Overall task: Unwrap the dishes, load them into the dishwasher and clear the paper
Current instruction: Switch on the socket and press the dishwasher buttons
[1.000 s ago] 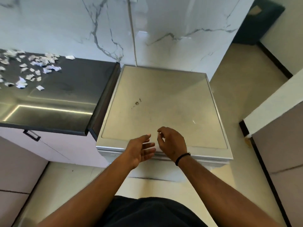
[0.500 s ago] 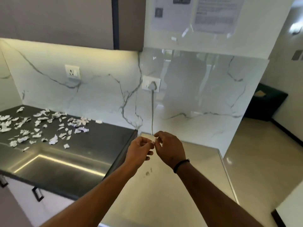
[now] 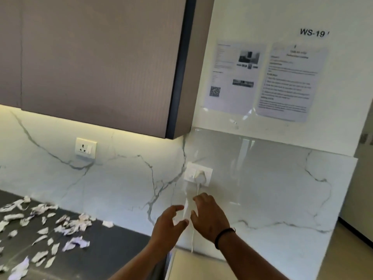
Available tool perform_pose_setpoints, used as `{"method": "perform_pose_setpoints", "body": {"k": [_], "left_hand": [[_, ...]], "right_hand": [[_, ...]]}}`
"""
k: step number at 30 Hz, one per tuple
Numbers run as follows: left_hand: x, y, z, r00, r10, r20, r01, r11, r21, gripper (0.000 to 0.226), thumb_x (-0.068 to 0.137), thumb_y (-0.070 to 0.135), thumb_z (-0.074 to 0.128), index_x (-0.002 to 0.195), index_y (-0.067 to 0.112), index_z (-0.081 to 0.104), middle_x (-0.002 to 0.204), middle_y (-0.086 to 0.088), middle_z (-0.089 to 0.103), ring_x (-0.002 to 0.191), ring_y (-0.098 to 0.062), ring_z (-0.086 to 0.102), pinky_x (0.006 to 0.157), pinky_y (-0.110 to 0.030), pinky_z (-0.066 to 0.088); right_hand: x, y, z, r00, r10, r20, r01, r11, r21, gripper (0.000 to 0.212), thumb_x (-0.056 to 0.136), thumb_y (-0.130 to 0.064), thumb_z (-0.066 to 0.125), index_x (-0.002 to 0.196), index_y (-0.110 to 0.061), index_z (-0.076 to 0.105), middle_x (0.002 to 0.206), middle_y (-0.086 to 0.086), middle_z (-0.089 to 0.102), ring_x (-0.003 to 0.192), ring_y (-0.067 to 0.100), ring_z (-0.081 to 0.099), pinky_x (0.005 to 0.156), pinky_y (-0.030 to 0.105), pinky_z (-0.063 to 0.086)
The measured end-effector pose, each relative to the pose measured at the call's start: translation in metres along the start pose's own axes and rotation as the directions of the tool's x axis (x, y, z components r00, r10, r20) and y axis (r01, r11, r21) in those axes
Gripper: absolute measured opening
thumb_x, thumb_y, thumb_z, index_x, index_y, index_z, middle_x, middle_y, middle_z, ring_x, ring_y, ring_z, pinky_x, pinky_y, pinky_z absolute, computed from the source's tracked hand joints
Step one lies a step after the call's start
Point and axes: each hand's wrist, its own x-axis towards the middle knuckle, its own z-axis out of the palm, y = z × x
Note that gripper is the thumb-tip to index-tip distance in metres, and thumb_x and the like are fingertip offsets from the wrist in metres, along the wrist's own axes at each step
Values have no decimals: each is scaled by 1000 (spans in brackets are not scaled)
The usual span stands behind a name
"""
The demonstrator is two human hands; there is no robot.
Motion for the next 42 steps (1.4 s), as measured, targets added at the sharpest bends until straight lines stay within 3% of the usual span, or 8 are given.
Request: {"method": "perform_pose_setpoints", "body": {"k": [5,9,13,18,23,29,36,42], "left_hand": [[66,-7,0,998,59,19,-60,992,107,53,94,16,68,144,22,50,147,7,50,139,-11,43,109,-17,30],[129,-2,-15,985,157,69,-170,953,252,71,95,5,58,157,19,28,164,2,28,151,-17,25,120,-29,24],[196,-4,-30,918,285,275,-396,660,638,89,98,18,55,160,16,-9,167,-2,-19,155,-23,-12,126,-42,14],[252,-12,-29,843,387,374,-508,345,790,97,98,19,58,157,12,-19,162,-7,-34,151,-34,-23,125,-52,10],[263,-40,-8,842,457,286,-502,471,725,107,97,16,63,154,16,-28,159,0,-40,148,-35,-31,122,-58,11],[265,-56,6,823,524,221,-511,511,692,102,93,43,58,158,14,-15,165,-5,-27,151,-35,-25,122,-59,3],[266,-62,2,810,533,244,-532,494,688,90,96,37,47,158,13,-14,165,-7,-27,149,-34,-28,124,-56,-1],[272,-70,3,802,550,233,-522,457,720,108,90,23,71,159,13,-11,166,-7,-24,150,-35,-25,120,-52,-7]], "right_hand": [[54,-5,19,996,37,79,-41,998,40,47,96,-18,52,141,-10,42,145,9,44,135,25,44,109,32,41],[85,-3,33,992,28,124,-26,999,-18,58,100,-13,46,152,2,26,158,22,26,149,33,24,122,31,18],[111,-2,52,989,16,148,-5,997,-72,73,100,-21,50,156,4,12,164,28,5,154,37,5,125,36,6],[142,3,74,985,51,163,-28,989,-143,80,100,-27,50,158,2,2,164,28,-10,154,39,-5,125,41,3],[157,8,94,992,100,75,-83,975,-208,75,102,-26,44,158,2,2,162,31,-11,153,44,-8,125,46,3],[159,9,119,996,79,-52,-90,955,-281,70,105,-31,39,158,3,8,162,33,0,151,48,-4,113,49,-13],[163,9,158,980,130,-154,-175,925,-337,80,88,-46,64,148,3,43,153,34,34,144,50,31,118,54,20],[165,12,179,969,182,-166,-224,930,-292,98,89,-54,63,155,1,16,160,33,11,148,50,15,118,53,9]]}}
